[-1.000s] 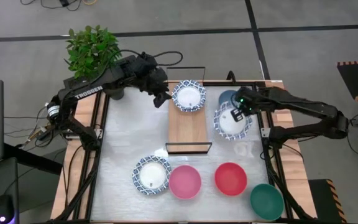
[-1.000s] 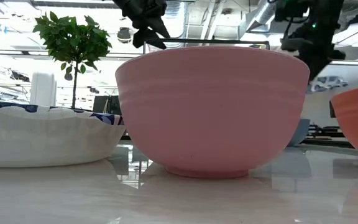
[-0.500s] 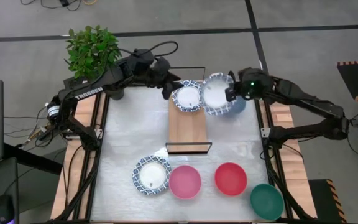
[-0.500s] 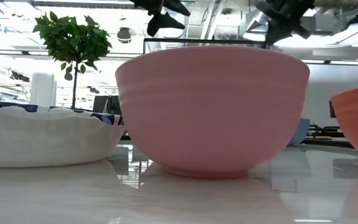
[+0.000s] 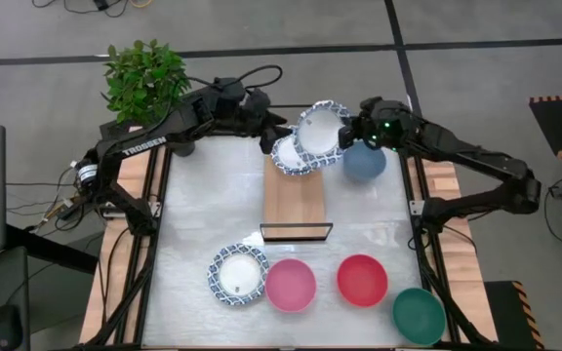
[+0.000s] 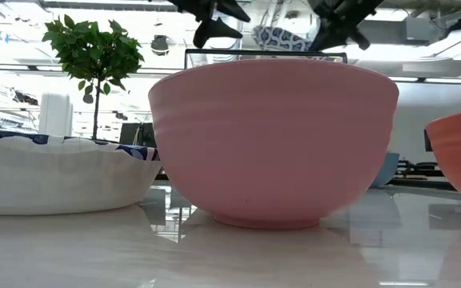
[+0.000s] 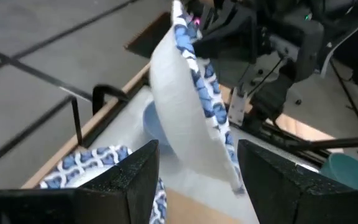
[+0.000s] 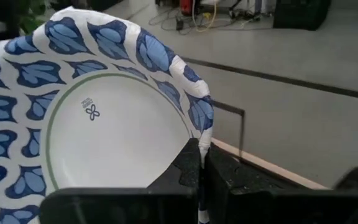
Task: Place and stack bowls onto a shelf
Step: Stack the blue patterned bowl on top of the blue patterned bowl on the shelf
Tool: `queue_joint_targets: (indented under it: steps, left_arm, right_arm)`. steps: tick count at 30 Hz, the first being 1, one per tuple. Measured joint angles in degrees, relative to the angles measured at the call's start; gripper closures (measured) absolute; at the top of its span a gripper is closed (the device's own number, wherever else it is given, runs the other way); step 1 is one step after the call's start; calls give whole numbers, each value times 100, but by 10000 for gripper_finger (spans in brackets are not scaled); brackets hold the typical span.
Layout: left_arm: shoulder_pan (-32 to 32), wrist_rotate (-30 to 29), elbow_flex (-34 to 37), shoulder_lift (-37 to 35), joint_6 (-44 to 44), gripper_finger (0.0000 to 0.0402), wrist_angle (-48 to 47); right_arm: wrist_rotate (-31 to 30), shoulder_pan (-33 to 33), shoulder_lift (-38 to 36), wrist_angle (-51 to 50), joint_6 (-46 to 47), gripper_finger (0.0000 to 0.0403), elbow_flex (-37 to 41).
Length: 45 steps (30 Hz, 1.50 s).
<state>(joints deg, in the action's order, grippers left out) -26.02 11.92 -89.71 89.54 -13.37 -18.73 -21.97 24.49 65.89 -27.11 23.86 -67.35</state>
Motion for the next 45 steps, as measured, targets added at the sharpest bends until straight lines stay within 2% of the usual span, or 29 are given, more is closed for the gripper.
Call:
queue_joint_targets:
  steps: [9, 16, 20, 28, 34, 40, 45]
  left_arm:
    - [55, -71, -7, 368, 29, 200, 76]
    - [24, -187, -4, 516, -37, 213, 12]
    - [15, -421, -4, 524, -58, 260, -68]
    - [4, -822, -4, 524, 79, 389, -117]
    - [-85, -1002, -7, 524, 162, 400, -209]
    - [-611, -353, -7, 524, -315, 401, -746]
    - [-1080, -111, -7, 524, -494, 401, -1157]
  right_arm:
    - [103, 4, 456, 421, -147, 376, 0]
    - [126, 4, 465, 384, -191, 376, 0]
    - [145, 2, 450, 398, -191, 376, 0]
    - [237, -25, 465, 382, -232, 359, 0]
    - [301, -89, 465, 328, -290, 319, 0]
    - [297, -76, 465, 165, -340, 242, 0]
    - [285, -76, 461, 159, -340, 184, 0]
